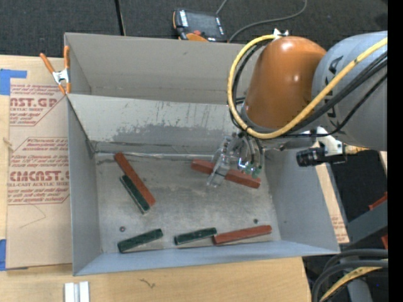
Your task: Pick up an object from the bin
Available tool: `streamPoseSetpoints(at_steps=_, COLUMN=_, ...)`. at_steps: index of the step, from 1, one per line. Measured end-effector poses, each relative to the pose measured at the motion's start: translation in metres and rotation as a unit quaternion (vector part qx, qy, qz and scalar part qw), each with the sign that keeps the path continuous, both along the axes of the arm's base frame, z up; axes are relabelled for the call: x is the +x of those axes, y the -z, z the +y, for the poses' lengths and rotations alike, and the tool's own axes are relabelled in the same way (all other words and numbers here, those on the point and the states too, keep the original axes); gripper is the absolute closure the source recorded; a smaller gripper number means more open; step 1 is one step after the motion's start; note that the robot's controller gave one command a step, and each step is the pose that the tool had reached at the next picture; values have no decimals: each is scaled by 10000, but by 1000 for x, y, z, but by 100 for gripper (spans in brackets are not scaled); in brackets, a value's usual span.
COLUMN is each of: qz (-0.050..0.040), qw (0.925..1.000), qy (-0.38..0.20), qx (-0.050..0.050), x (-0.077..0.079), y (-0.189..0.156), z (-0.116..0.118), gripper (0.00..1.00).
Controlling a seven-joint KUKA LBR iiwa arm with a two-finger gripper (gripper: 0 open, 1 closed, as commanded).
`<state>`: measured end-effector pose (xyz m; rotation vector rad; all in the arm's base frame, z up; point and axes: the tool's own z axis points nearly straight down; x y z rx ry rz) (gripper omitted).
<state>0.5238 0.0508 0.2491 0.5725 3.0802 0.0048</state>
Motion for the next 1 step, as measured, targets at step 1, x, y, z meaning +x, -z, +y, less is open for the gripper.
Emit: streamPoseSetpoints(at_steps=1, qz=32, qw=9849, qy=-1733, qx=-11, x=15, y=14, z=34, gripper=100)
